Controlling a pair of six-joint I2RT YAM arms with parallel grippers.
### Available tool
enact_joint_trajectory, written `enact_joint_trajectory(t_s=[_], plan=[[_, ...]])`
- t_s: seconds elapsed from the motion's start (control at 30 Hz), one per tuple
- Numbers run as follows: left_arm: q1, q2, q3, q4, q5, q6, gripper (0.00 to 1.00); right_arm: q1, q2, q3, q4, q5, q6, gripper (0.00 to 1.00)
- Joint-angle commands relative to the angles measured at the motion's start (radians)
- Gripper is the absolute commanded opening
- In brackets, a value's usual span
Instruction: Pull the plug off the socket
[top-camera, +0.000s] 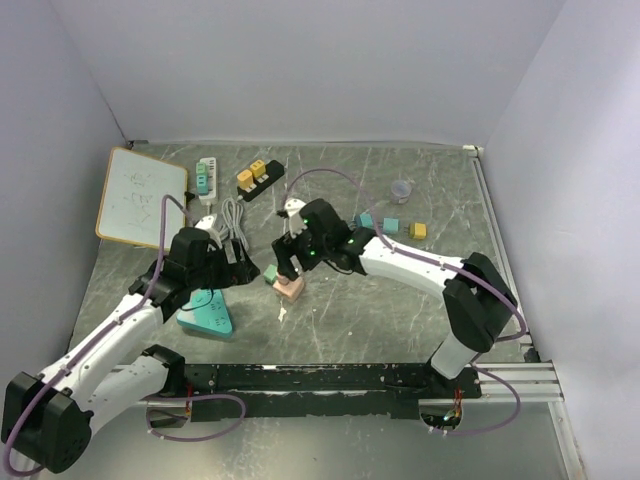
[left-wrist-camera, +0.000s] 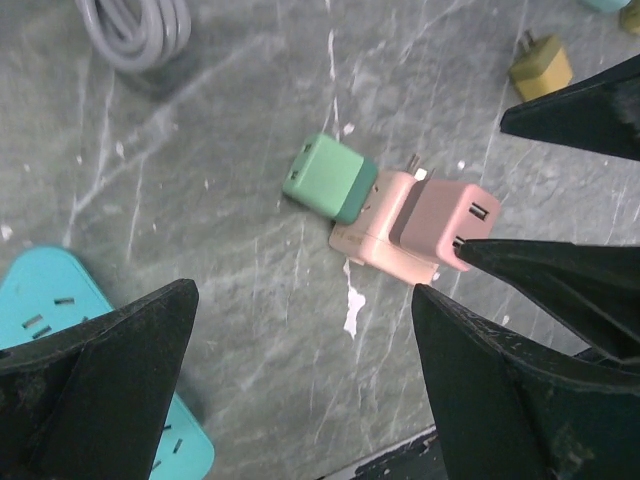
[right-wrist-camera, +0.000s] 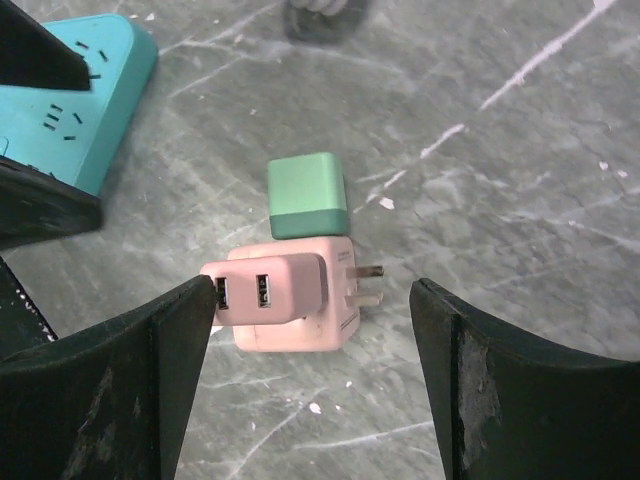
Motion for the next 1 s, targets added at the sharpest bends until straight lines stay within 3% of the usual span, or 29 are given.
enact_joint_trajectory(t_s=[0.0, 0.2, 0.7, 0.97], plan=[[0.012, -0.026, -0.052, 0.048, 0.072, -0.056, 0.99, 0.068, 0.026, 0.024, 0.002, 0.092, -0.049, 0.79], [0.012, -0.007, -0.086, 0.083, 0.115, -0.075, 0.99, 0.107, 0.084, 0.052, -0.032, 0.173, -0.037, 0.75], [0.012, -0.024, -0.094, 0.078, 0.044, -0.083, 0.99, 0.194, -0.078, 0.019, -0.061, 0.252, 0.144, 0.76], [0.012, 0.002, -0.091, 0.084, 0.035, -0.082, 0.99, 0.258, 0.024, 0.060, -0.077, 0.337, 0.188, 0.72]])
